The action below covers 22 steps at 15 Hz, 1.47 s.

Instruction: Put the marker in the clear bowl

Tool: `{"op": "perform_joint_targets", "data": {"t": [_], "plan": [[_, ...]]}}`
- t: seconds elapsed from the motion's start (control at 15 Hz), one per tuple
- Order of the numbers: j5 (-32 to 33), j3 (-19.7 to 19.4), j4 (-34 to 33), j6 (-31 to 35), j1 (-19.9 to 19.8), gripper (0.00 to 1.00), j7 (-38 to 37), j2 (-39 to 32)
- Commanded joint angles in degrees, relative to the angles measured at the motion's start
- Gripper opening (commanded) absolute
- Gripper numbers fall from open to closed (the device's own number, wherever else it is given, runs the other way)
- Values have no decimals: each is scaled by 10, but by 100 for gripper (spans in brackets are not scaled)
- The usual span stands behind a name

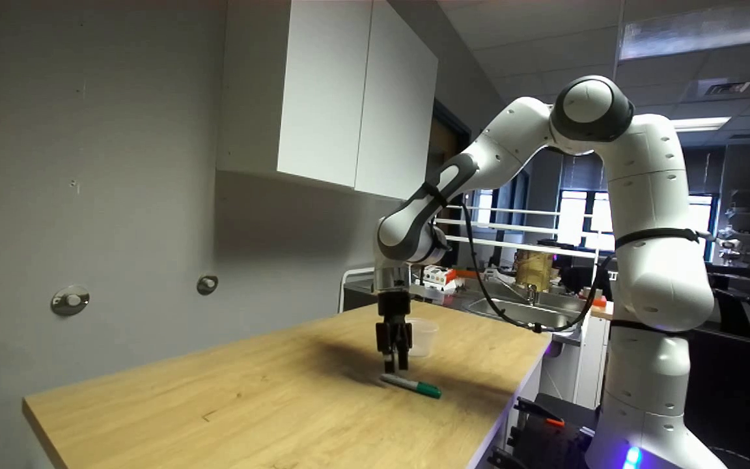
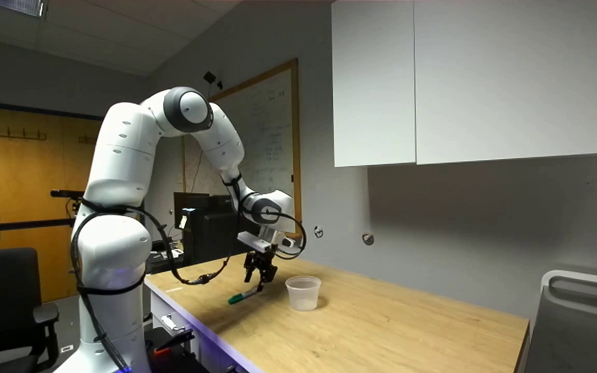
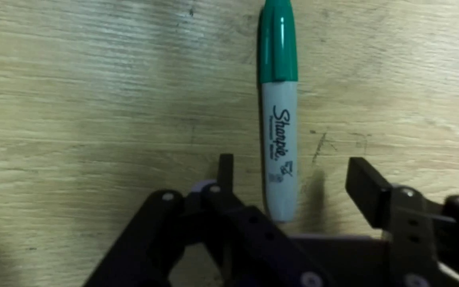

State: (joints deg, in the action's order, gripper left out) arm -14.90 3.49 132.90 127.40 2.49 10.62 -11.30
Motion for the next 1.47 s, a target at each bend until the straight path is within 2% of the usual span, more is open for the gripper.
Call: {"op": "perform_joint_targets", "data": {"t": [0.0, 0.47, 0.53, 0.67, 0.8, 1.2, 1.4], "plan": [[20, 5, -8, -7, 3, 100, -17, -13], [28, 8, -7, 1, 6, 100, -26, -33], [28, 8, -7, 2, 6, 75, -27, -34], [32, 8, -7, 4, 6, 68, -30, -32], [36, 8, -7, 2, 7, 50, -34, -30], [45, 7, -6, 2, 7, 5, -43, -28], [44, 7, -5, 3, 8, 8, -47, -25]]}}
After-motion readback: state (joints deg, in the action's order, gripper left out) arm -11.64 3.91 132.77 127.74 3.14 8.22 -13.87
